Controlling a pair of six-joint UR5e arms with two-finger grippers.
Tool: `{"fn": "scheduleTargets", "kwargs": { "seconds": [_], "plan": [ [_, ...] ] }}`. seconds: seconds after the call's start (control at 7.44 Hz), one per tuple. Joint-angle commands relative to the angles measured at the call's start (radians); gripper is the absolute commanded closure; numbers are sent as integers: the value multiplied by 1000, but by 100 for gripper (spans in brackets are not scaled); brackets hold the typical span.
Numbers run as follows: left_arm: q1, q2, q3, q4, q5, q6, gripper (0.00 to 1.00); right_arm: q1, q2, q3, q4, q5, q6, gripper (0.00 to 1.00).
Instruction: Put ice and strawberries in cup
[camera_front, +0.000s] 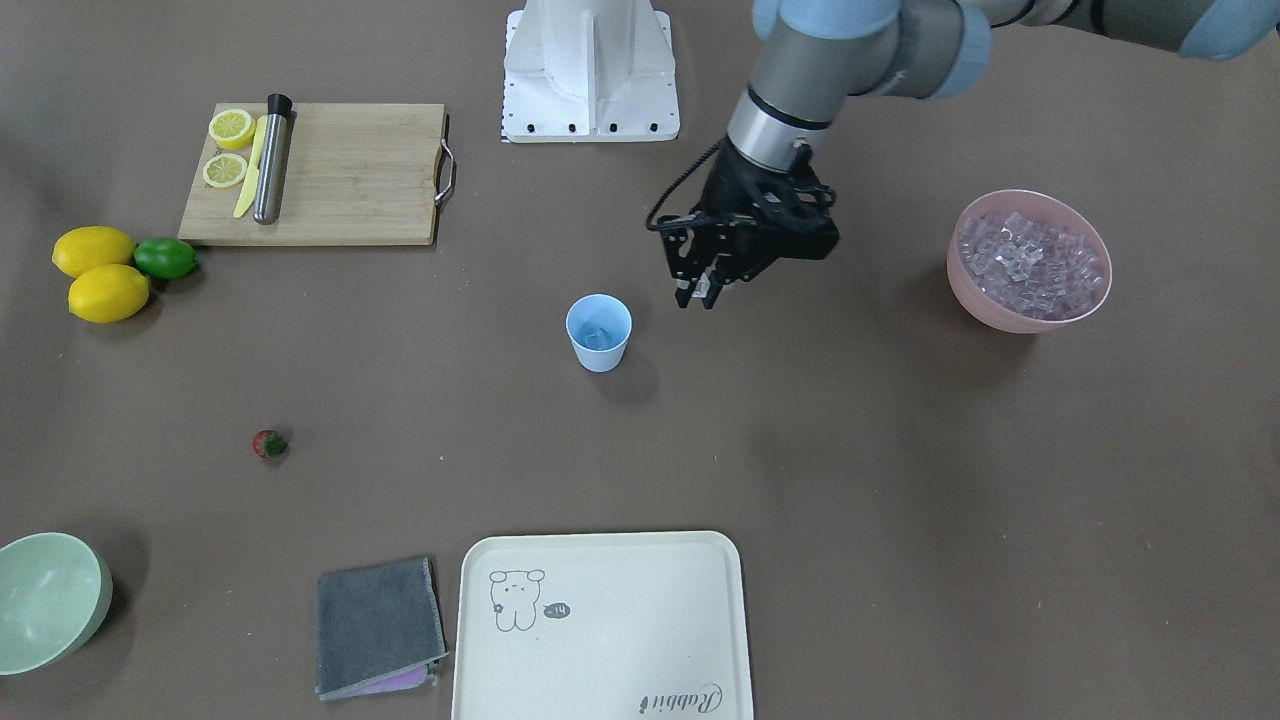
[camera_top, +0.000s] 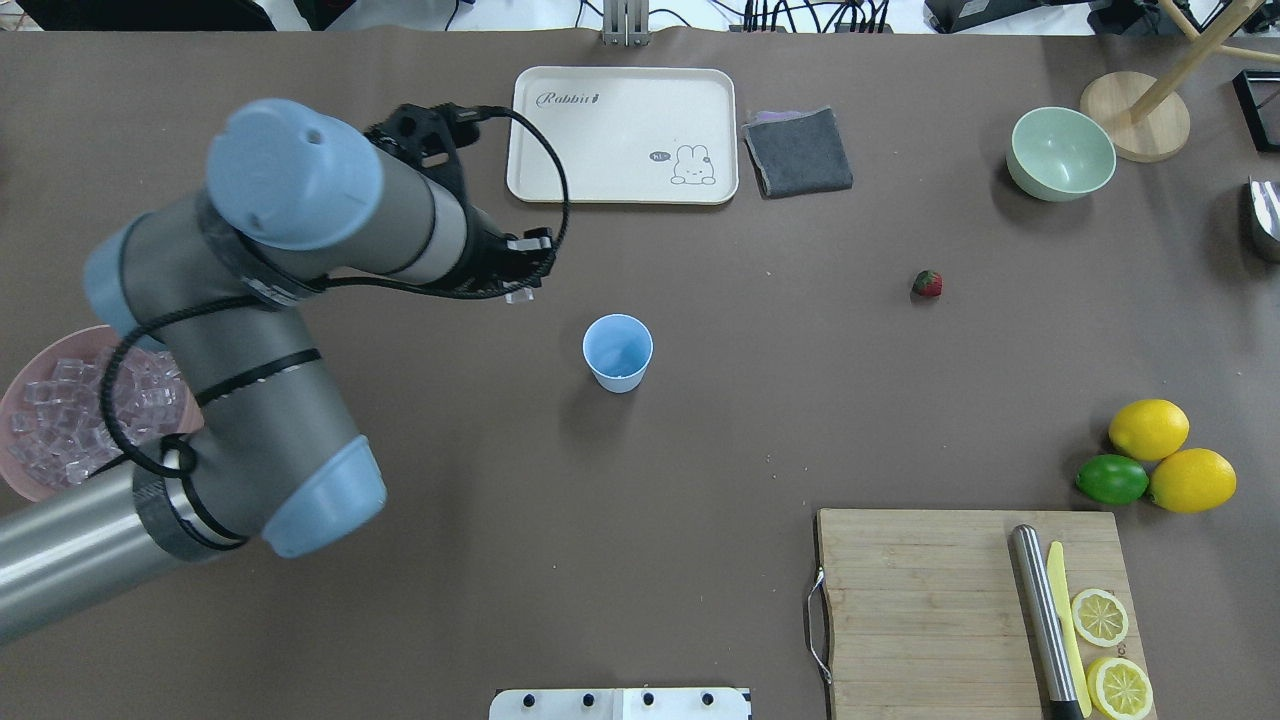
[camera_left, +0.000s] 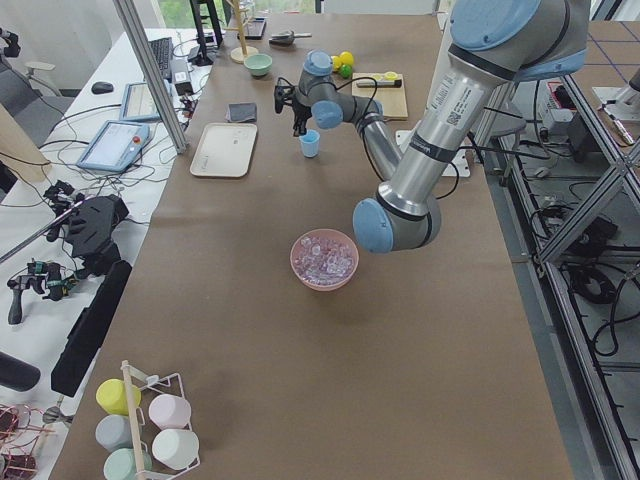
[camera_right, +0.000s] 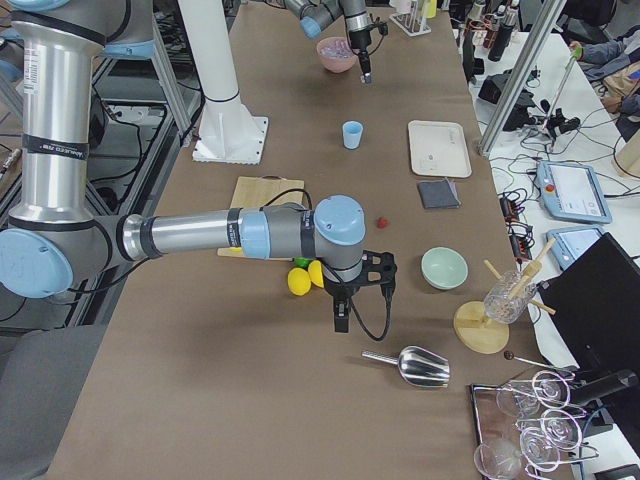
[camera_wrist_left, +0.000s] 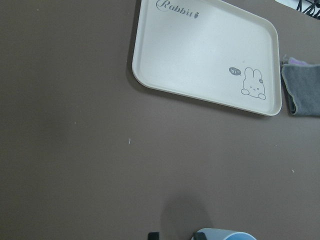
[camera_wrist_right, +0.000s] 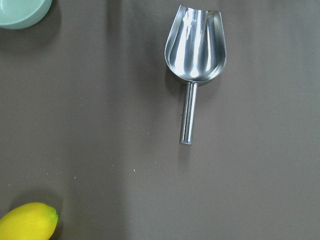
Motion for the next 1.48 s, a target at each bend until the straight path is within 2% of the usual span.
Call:
{"fn": "scheduleTargets", "kwargs": {
  "seconds": [0.0,0.13,0.4,0.94,1.07,1.21,1.34],
  "plan": [
    [89,-108,72,53,141,-11,100,0,1,0,0,0,-1,0],
    [89,-131,109,42,143,-25,100,0,0,0,0,2,1,0],
    [121,-154,204,-26,231,-26,100,0,0,-2,0,5,1,0],
    [157,-141,214,-56,243,-17,100,0,0,-2,0,21,1,0],
    [154,-127,205,-57,241,33,62,0,0,-2,0,21,1,0],
    [140,-118,182,-54,238,110,43,0,1,-2,0,21,1,0],
    [137,-95,171,-57,240,124,2,0,1,-2,0,21,1,0]
  ]
}}
